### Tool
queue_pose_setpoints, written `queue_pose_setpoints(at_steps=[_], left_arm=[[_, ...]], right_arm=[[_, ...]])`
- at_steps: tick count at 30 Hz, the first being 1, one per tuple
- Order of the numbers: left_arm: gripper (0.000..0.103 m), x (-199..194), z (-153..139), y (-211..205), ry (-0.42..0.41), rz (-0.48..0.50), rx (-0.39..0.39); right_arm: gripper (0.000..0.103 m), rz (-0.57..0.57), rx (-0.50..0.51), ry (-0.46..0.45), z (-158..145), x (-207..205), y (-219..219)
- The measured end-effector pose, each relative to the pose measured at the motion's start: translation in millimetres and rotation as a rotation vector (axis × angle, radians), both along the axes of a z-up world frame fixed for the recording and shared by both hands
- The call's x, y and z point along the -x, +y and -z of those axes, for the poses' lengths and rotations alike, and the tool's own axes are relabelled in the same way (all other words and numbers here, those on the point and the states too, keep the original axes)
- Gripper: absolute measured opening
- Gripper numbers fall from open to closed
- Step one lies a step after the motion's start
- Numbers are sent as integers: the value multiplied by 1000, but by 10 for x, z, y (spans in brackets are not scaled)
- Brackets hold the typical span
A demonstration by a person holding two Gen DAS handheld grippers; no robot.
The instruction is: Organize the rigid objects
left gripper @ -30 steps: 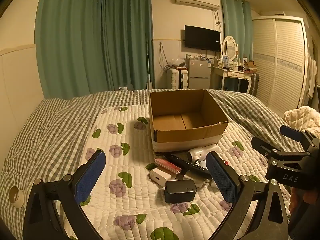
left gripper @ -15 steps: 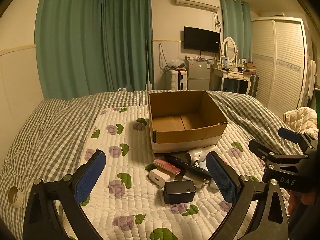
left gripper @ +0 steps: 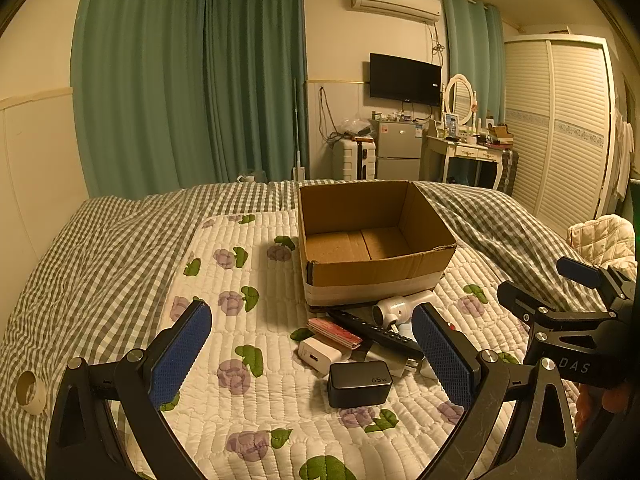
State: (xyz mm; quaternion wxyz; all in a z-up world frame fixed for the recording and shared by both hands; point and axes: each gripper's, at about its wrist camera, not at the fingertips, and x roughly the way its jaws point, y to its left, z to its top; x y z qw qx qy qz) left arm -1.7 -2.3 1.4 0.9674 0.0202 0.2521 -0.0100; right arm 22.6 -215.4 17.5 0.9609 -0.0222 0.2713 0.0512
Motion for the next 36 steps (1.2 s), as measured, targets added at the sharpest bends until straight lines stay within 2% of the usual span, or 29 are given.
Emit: queue_pose_setpoints(at_steps=[36], left_arm=[[102,5,9,11,5,3,12]], right_arm=[[103,-5,5,8,47,0,19]])
